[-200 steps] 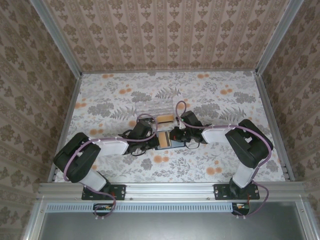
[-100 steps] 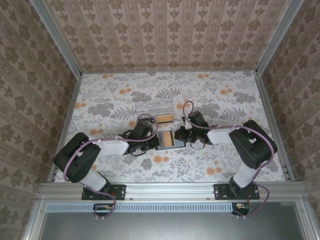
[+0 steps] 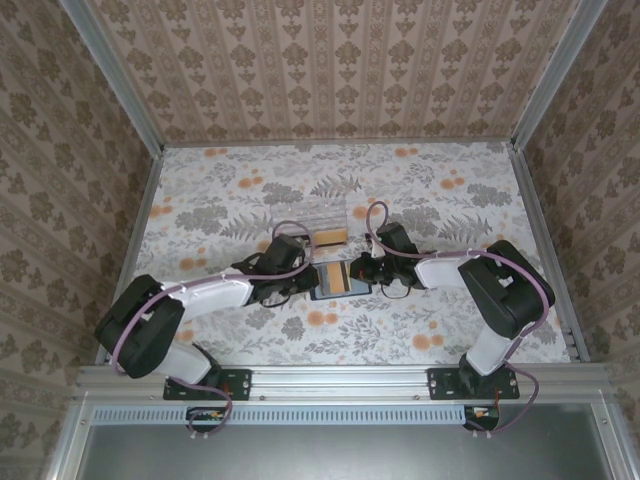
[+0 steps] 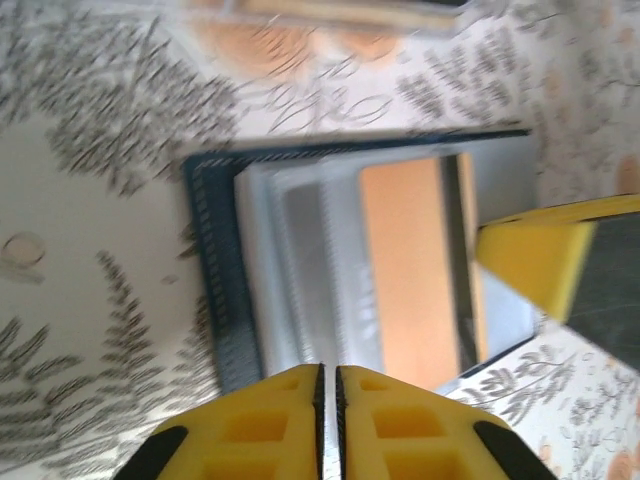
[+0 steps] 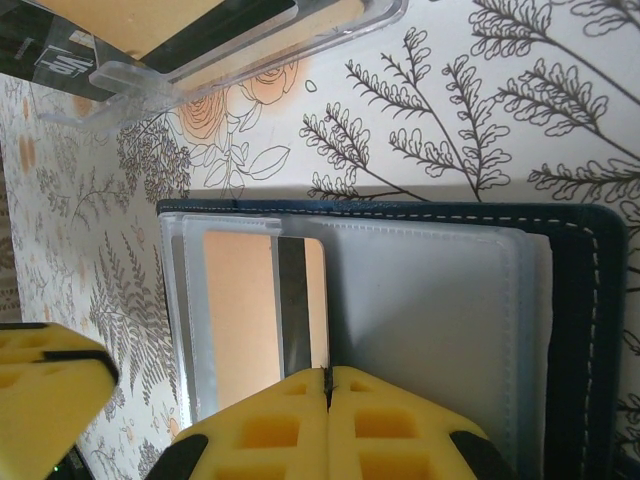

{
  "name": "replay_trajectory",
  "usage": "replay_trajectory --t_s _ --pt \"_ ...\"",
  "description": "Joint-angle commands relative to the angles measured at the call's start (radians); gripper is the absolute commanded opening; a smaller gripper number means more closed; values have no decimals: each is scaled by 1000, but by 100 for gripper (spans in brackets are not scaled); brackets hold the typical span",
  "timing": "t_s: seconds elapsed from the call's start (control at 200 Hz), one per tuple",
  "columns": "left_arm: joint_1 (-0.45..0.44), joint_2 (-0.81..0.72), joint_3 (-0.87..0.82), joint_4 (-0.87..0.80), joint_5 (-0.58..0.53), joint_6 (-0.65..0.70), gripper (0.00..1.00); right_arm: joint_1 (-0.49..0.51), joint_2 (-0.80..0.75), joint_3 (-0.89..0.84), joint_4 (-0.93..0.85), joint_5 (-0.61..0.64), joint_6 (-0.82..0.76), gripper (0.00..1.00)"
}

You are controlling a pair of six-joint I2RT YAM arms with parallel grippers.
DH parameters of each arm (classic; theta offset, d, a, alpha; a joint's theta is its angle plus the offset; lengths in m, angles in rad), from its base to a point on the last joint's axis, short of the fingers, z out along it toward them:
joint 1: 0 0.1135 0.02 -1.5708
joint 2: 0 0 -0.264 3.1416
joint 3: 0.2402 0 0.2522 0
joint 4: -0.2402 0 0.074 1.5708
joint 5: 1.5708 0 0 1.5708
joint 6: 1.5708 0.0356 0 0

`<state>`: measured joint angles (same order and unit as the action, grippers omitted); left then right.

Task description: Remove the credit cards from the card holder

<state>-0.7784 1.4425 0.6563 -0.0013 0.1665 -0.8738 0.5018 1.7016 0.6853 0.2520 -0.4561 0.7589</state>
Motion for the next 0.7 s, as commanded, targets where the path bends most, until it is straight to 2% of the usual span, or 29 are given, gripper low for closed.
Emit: replay_trajectory --t_s 0.0,0.12,0.275,0.565,0.695 --pt "-17 6 47 -14 2 42 10 3 1 -15 -8 -19 -9 0" --pt "-28 68 68 21 25 38 4 4 3 -14 -8 -20 -9 0" --pt "-33 128 87 38 31 33 2 6 6 -13 -8 -20 -9 0" --pt "-35 187 65 38 21 6 0 6 7 -12 13 -46 0 15" --pt "-42 194 57 44 21 -2 0 7 16 -13 40 -67 14 18"
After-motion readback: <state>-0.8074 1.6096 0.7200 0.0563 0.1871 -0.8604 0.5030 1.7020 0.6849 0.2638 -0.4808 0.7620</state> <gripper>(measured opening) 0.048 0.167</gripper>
